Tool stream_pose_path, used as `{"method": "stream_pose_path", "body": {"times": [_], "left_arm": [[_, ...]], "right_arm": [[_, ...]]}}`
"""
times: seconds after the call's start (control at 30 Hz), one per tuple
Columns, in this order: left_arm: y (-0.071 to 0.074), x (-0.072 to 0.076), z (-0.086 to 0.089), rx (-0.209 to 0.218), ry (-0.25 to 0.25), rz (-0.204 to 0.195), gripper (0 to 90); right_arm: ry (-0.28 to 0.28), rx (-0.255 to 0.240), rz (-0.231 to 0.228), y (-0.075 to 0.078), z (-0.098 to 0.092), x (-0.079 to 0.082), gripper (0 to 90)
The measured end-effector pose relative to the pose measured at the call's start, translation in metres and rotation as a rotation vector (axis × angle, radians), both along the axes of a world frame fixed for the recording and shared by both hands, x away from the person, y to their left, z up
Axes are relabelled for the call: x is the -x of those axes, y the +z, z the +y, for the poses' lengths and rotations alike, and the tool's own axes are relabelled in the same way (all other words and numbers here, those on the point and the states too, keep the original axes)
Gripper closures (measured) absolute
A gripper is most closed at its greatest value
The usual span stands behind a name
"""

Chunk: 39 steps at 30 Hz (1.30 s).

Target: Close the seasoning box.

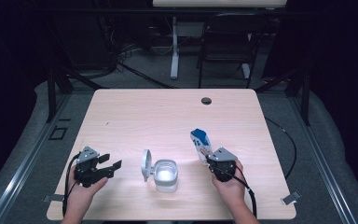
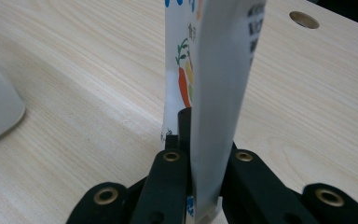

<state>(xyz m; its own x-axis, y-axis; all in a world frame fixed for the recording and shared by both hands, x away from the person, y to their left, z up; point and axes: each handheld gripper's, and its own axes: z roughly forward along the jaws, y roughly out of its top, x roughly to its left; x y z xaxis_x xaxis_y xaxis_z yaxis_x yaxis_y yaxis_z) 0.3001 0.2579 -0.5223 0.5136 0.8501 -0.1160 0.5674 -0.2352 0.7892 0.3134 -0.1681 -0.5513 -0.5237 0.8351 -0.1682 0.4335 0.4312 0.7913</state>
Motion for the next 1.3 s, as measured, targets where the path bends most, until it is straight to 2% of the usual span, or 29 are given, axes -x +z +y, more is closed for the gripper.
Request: {"method": "stream_pose_path", "body": {"times": [0.2, 0.37, 0.6, 0.77, 0.97, 1.3], "left_arm": [[0.001, 0.000, 0.002, 0.002, 0.002, -0.002, 40.0], [0.001, 0.001, 0.002, 0.005, 0.006, -0.001, 40.0], [0.002, 0.001, 0.002, 0.008, 0.004, -0.008, 40.0], [0.003, 0.002, 0.003, 0.008, 0.004, -0.011, 40.0], [0.004, 0.003, 0.001, 0.005, -0.001, -0.010, 39.9], [0.010, 0.006, -0.003, 0.008, -0.017, -0.025, 40.0]], "right_arm": [[0.006, 0.009, 0.008, -0.005, -0.001, 0.003, 85.9], [0.006, -0.012, 0.006, -0.009, -0.006, 0.005, 83.9], [0.019, -0.009, 0.008, -0.009, -0.005, 0.009, 71.9], [0.012, -0.046, 0.013, -0.012, -0.008, 0.011, 64.5], [0.021, -0.058, 0.023, -0.012, -0.010, 0.014, 54.1], [0.018, -0.057, 0.013, -0.010, -0.011, 0.021, 48.5]]}}
